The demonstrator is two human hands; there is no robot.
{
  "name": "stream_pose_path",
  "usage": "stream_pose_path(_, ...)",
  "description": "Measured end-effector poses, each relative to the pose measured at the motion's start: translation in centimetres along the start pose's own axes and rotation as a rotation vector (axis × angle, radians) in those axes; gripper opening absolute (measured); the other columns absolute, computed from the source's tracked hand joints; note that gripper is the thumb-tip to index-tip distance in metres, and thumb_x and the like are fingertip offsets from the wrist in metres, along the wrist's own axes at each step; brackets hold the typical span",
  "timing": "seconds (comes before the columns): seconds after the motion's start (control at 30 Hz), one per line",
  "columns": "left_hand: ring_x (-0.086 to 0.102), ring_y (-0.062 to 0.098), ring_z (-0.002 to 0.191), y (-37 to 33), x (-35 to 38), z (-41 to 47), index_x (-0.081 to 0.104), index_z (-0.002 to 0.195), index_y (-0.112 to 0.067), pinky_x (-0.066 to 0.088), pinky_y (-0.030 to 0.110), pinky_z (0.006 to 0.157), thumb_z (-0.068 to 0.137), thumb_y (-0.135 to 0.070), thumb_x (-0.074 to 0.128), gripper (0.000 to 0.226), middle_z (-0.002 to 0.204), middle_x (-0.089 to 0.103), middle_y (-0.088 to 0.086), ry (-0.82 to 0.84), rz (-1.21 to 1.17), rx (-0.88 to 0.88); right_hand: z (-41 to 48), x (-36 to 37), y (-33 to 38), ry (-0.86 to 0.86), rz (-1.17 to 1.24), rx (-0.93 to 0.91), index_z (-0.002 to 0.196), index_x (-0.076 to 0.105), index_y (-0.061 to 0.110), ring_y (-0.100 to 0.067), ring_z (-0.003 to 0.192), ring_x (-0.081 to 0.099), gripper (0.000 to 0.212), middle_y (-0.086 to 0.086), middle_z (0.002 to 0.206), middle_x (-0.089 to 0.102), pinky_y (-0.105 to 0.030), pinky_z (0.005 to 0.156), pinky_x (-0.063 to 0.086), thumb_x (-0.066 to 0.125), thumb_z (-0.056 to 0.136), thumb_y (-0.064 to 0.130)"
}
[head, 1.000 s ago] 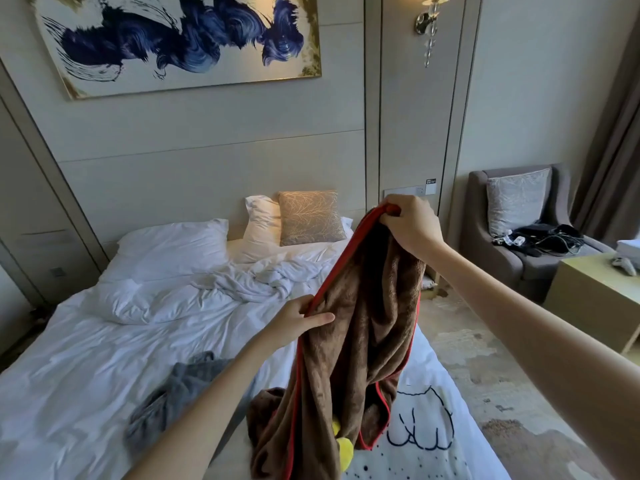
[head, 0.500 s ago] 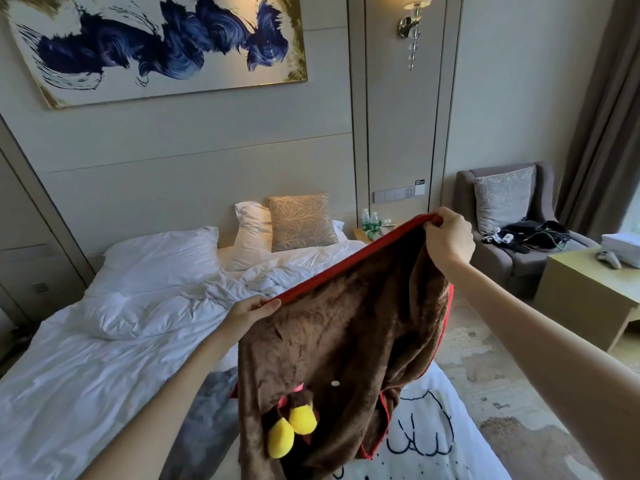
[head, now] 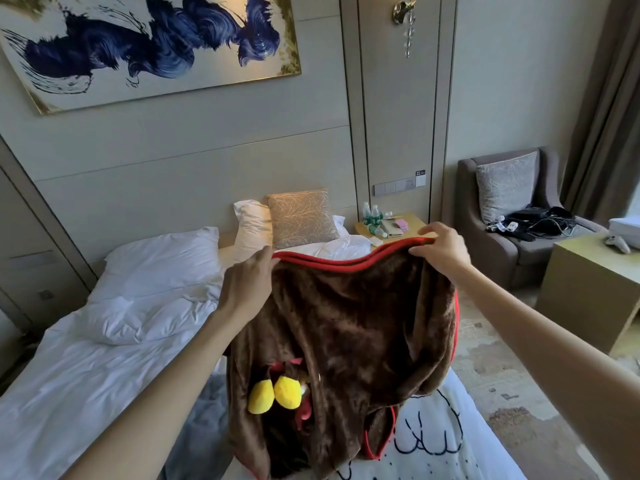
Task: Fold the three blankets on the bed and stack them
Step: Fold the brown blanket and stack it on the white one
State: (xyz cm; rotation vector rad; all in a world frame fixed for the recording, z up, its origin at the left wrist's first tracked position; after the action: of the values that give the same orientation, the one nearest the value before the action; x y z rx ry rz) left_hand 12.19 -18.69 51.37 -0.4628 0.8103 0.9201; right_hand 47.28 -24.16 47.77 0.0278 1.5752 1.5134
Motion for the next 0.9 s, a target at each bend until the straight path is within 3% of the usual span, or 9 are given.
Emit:
stream_pose_path(0.1, 0.063, 0.041, 0.071, -3.4, 0.5, 0.9, 0.052, 0.097, -0.01, 0.044, 0.037, 0.058, 0.102, -0.028, 0.045, 0.019, 0.086, 0.07, 0.01, 0.029, -0.062, 0.113, -2.2, 4.2, 4.4, 0.363, 0.047, -0.255, 0.124, 0.062, 0.018, -0.008, 0.076, 0.057, 0.06, 0.002, 0.088, 0.062, -0.02, 0.073, 0.044, 0.085, 0.069, 0.02)
stream_pose_path(0.17, 0.064, 0.038, 0.07, -5.6, 0.7, 1.5, 0.053, 0.096, -0.013, 0.049, 0.039, 0.058, 0.101, -0.029, 0.046, 0.018, 0.084, 0.069, 0.007, 0.031, -0.12, 0.163, -4.3, 7.2, 7.2, 0.576, 0.04, -0.383, 0.127, 0.059, 0.025, 0.004, 0.074, 0.06, 0.063, 0.007, 0.093, 0.063, -0.007, 0.069, 0.043, 0.085, 0.069, 0.026)
stream_pose_path(0.27, 0.065, 0.032, 0.07, -7.0, 0.6, 2.1, 0.057, 0.098, -0.016, 0.051, 0.038, 0.058, 0.1, -0.031, 0.049, 0.017, 0.084, 0.07, 0.004, 0.01, -0.199, 0.197, -5.7, 10.6, 9.5, 0.705, 0.015, -0.485, 0.094, 0.068, 0.026, 0.01, 0.065, 0.058, 0.022, 0.015, 0.079, 0.063, -0.004, 0.06, 0.04, 0.081, 0.075, 0.027)
stream_pose_path(0.33, 0.066, 0.027, 0.073, -6.0, 0.8, 2.2, 0.06, 0.101, -0.018, 0.052, 0.036, 0.06, 0.099, -0.035, 0.051, 0.02, 0.087, 0.071, 0.003, 0.026, -0.234, 0.151, -5.2, 11.3, 10.2, 0.613, -0.012, -0.538, 0.077, 0.067, 0.025, -0.001, 0.065, 0.055, 0.01, 0.01, 0.069, 0.06, -0.01, 0.058, 0.038, 0.076, 0.08, 0.027)
stream_pose_path(0.43, 0.064, 0.017, 0.07, -3.5, 2.7, 1.4, 0.058, 0.096, -0.02, 0.049, 0.027, 0.062, 0.092, -0.045, 0.06, 0.025, 0.081, 0.068, -0.001, 0.194, -0.394, 0.013, -3.2, 10.7, 10.0, 0.378, -0.079, -0.519, 0.087, 0.072, 0.025, -0.015, 0.077, 0.059, 0.01, 0.005, 0.08, 0.067, -0.028, 0.064, 0.045, 0.071, 0.081, 0.033)
stream_pose_path(0.5, 0.061, 0.017, 0.068, -1.9, 4.4, 0.2, 0.057, 0.091, -0.02, 0.047, 0.032, 0.066, 0.088, -0.049, 0.065, 0.03, 0.074, 0.064, -0.001, 0.303, -0.446, -0.045, -2.3, 10.1, 9.7, 0.272, -0.117, -0.484, 0.084, 0.07, 0.03, -0.017, 0.077, 0.06, 0.007, 0.005, 0.08, 0.068, -0.03, 0.064, 0.047, 0.068, 0.081, 0.036)
stream_pose_path(0.63, 0.066, 0.018, 0.082, 2.3, 7.3, -2.8, 0.064, 0.095, -0.017, 0.052, 0.04, 0.083, 0.08, -0.054, 0.07, 0.041, 0.085, 0.069, 0.003, 0.456, -0.551, -0.194, -0.6, 8.9, 8.8, 0.171, -0.104, -0.441, 0.085, 0.07, 0.03, -0.023, 0.079, 0.06, 0.004, 0.002, 0.082, 0.066, -0.028, 0.057, 0.039, 0.067, 0.083, 0.03)
stream_pose_path(0.77, 0.062, 0.002, 0.064, 6.3, 8.1, -5.0, 0.061, 0.076, -0.039, 0.044, 0.021, 0.061, 0.06, -0.081, 0.064, 0.045, 0.069, 0.064, -0.015, 0.487, -0.582, -0.312, 0.6, 8.6, 7.2, 0.135, -0.132, -0.374, 0.091, 0.071, 0.026, -0.026, 0.084, 0.061, 0.009, 0.0, 0.087, 0.067, -0.032, 0.067, 0.047, 0.064, 0.086, 0.028)
stream_pose_path(0.9, 0.061, 0.008, 0.064, 9.5, 8.5, -6.4, 0.06, 0.078, -0.029, 0.045, 0.028, 0.063, 0.055, -0.094, 0.053, 0.069, 0.071, 0.065, -0.003, 0.486, -0.47, -0.361, 1.2, 8.6, 5.9, 0.092, -0.142, -0.326, 0.094, 0.072, 0.024, -0.03, 0.086, 0.062, 0.012, -0.004, 0.089, 0.069, -0.036, 0.07, 0.051, 0.063, 0.087, 0.026)
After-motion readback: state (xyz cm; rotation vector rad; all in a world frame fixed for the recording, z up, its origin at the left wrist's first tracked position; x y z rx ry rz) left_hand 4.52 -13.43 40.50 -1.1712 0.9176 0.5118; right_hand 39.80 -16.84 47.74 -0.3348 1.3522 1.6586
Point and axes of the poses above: each hand's wrist, its own z-axis towards the middle knuckle, its own x-axis out of the palm, y = z × x, the point moved 8 cm from there along z, towards the middle knuckle
